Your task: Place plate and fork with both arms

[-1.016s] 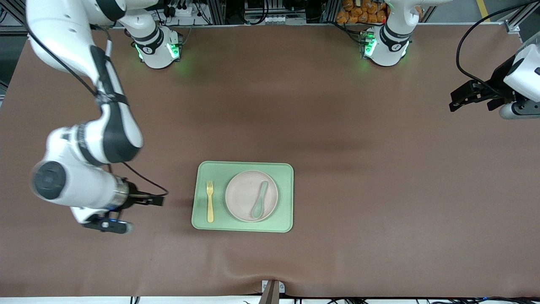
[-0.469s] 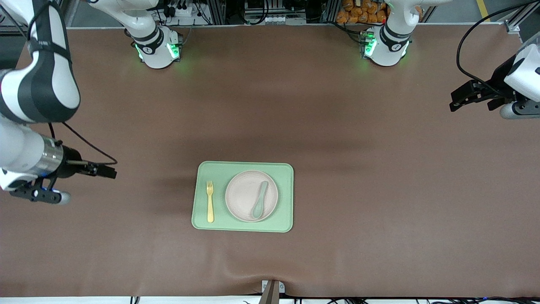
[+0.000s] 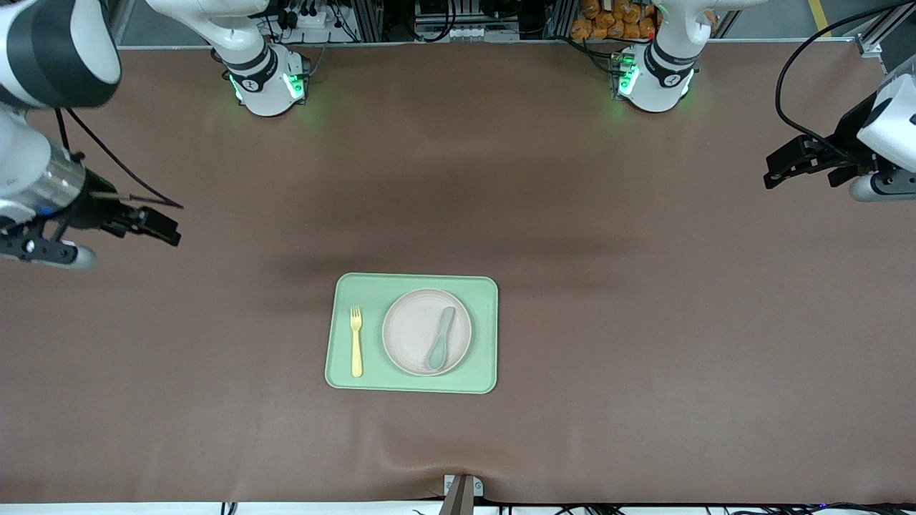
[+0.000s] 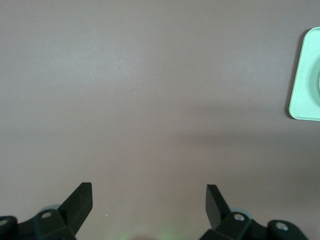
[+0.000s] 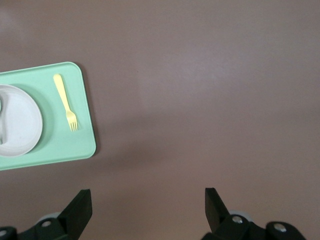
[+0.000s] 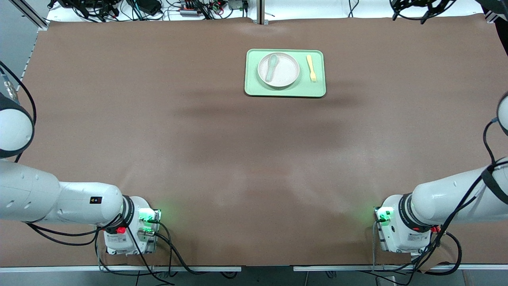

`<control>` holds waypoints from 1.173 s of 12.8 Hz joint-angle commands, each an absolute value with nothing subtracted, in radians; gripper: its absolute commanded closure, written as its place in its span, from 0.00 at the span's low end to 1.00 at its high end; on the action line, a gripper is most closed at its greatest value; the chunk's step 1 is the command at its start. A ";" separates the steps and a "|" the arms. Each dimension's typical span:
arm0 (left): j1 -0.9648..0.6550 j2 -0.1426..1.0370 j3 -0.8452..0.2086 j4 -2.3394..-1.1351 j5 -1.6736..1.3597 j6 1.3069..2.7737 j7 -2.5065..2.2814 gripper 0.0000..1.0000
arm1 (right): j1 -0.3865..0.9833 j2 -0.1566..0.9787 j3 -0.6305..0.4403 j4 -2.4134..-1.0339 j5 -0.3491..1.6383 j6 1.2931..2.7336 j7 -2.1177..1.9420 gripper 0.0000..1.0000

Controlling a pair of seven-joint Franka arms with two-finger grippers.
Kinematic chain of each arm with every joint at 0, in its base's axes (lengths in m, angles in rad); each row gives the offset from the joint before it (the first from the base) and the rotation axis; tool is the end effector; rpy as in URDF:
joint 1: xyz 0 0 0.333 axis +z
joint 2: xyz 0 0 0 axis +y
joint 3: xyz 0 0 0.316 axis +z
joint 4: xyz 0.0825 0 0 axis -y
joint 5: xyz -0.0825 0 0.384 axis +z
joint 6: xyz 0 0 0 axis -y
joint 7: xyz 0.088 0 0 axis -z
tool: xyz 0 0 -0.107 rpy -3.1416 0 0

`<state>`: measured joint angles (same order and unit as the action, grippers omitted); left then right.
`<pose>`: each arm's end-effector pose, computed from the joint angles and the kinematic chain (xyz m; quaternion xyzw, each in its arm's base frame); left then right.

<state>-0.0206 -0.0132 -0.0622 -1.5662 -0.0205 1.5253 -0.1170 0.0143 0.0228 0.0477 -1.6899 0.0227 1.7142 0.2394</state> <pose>0.5437 -0.0476 0.6300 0.9997 0.0168 -0.0148 0.0084 0.5684 0.0371 0.5676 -0.9959 0.0902 0.0010 0.0118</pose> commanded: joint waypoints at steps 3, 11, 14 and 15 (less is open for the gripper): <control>-0.012 -0.025 -0.064 -1.563 -0.014 1.511 -0.100 0.00 | -0.006 -0.072 0.060 -1.706 0.006 1.707 0.224 0.00; -0.012 -0.022 -0.063 -1.568 -0.014 1.511 -0.101 0.00 | -0.064 -0.021 0.058 -1.601 0.008 1.691 0.160 0.00; -0.014 -0.020 -0.064 -1.569 -0.014 1.511 -0.101 0.00 | -0.072 -0.023 0.058 -1.598 0.008 1.660 0.131 0.00; -0.014 -0.024 -0.067 -1.572 -0.014 1.511 -0.101 0.00 | -0.080 -0.023 0.058 -1.597 0.008 1.660 0.064 0.00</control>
